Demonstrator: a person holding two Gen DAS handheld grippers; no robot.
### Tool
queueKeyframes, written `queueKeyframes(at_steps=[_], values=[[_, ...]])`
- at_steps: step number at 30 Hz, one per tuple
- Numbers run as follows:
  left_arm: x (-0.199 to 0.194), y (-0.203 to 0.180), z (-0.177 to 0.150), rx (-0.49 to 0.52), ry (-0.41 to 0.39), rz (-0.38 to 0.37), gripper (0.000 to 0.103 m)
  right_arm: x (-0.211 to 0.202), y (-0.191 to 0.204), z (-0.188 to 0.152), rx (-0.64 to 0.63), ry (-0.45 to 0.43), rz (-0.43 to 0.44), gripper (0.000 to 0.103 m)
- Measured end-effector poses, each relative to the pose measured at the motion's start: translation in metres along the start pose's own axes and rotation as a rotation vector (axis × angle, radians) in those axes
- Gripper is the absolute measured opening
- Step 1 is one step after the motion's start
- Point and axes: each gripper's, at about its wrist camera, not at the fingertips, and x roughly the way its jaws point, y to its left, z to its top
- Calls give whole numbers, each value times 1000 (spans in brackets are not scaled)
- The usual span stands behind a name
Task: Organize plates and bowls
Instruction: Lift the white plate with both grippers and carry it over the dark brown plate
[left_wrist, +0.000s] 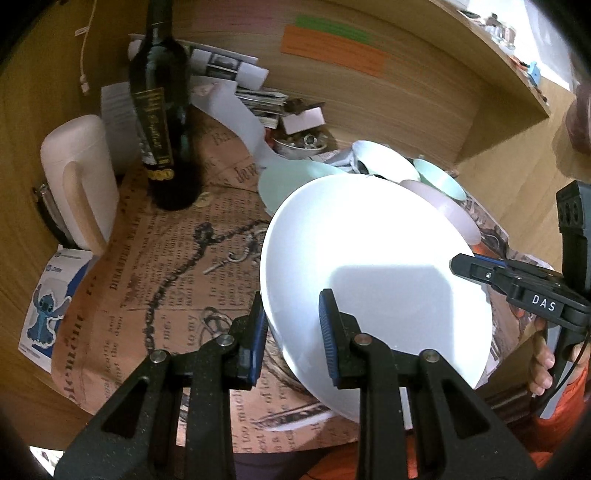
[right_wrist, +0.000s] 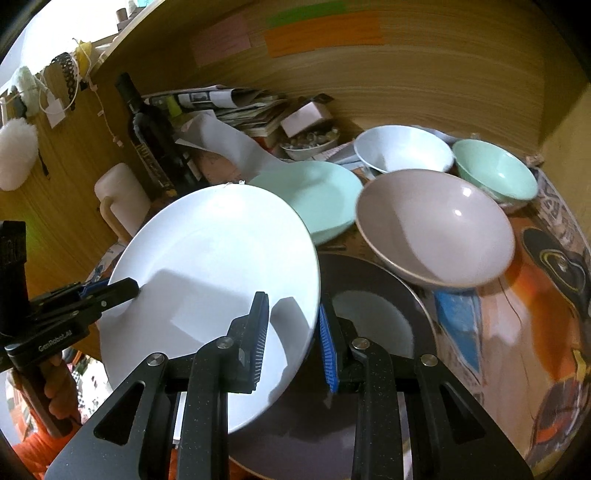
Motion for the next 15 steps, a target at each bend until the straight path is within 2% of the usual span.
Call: queueKeyframes(at_steps=[15], values=[[23, -31, -15, 38, 60, -12, 27, -7, -33, -30, 80, 28, -13, 24]])
